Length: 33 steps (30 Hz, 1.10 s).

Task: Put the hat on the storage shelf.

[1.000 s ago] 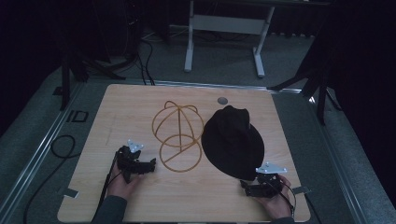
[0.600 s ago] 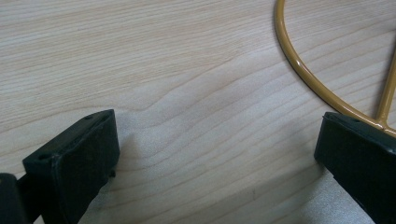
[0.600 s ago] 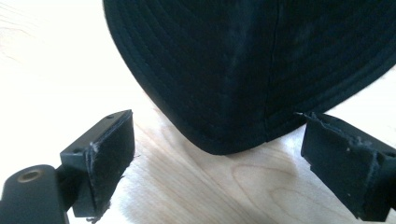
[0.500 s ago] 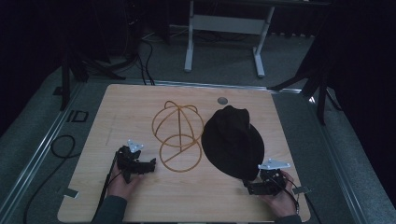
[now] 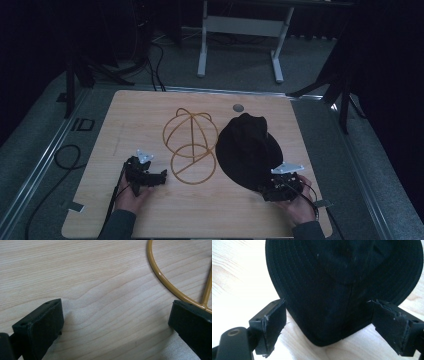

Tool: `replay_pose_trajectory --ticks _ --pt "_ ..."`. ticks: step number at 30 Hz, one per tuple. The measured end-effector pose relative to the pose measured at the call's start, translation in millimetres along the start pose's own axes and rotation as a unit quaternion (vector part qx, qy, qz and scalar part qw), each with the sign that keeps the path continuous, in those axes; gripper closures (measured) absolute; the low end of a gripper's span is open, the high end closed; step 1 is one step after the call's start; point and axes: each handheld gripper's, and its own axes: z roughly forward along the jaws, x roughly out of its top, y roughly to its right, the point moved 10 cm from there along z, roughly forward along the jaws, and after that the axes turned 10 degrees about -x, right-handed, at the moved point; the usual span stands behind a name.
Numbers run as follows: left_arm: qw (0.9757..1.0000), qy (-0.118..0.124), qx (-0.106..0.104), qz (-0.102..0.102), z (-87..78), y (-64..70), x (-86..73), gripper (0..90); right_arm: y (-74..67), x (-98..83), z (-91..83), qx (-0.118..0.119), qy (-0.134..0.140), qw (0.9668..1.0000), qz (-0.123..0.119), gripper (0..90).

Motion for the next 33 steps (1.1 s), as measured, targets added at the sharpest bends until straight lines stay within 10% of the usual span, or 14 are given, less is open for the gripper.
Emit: replay_pose_trajectory --ticks 33 --pt "1.0 0.0 0.0 0.0 0.1 -0.1 0.0 0.3 17.6 49.3 14.2 -0.003 -0.027 0.9996 -0.012 15.1"
